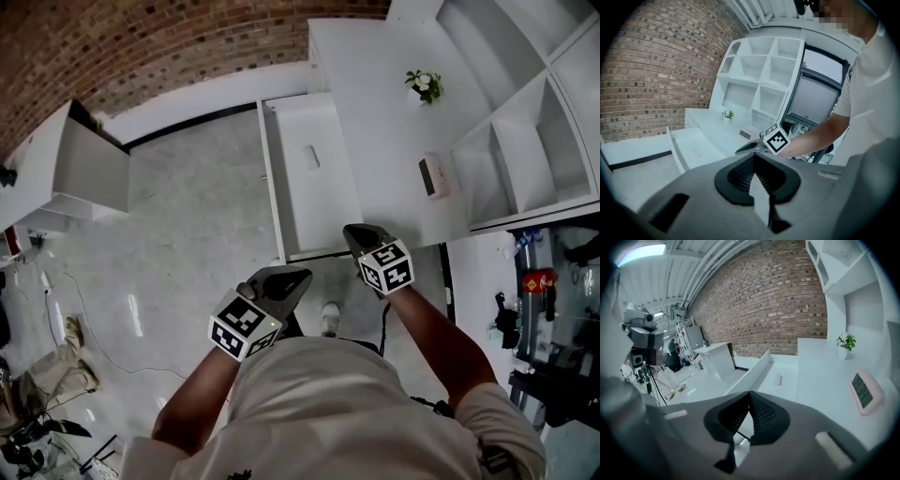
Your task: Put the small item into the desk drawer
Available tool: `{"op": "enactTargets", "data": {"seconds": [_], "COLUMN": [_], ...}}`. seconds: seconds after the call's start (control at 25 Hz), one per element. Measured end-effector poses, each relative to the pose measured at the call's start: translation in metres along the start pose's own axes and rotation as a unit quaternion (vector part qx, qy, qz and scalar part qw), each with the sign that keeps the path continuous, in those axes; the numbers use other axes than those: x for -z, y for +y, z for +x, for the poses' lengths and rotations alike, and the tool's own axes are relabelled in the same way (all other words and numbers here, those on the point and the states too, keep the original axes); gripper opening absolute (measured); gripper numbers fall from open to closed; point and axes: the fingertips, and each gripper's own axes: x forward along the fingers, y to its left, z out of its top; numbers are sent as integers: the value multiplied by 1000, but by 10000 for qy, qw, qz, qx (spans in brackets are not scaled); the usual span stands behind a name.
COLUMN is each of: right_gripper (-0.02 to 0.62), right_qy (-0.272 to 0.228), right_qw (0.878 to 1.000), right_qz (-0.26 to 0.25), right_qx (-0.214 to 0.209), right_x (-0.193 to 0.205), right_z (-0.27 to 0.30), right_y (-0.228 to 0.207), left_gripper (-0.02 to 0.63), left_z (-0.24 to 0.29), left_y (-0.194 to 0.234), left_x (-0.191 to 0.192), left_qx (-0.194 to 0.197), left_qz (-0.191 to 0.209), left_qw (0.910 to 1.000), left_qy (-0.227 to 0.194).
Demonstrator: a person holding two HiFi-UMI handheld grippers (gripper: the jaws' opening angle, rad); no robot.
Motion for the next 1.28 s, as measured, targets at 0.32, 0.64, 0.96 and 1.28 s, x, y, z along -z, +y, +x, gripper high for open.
{"op": "enactTargets", "data": {"seconds": [0.32,0.64,0.96,1.28], "right_gripper": [12,12,12,12], "right_qy": [-227,-452,-674,-809], "right_qw": [9988,9952,9916,9898], "right_qz": [-14,-206,-383,-470], "right_qx": [-438,-848,-1036,-1072], "right_x": [5,4,5,5], "right_z": [-64,-111,-141,-164], "right_y": [30,67,94,107], "left_gripper": [6,6,6,6], "left_z": [-10,-23,-31,-38], "left_y": [-26,-55,-72,-86], "left_x": [13,20,28,37], "left_qx": [-266,-453,-641,-650], "left_qz": [-17,33,11,-130], "left_qw": [9996,9990,9978,9974], "left_qy": [17,-33,-187,-294]}}
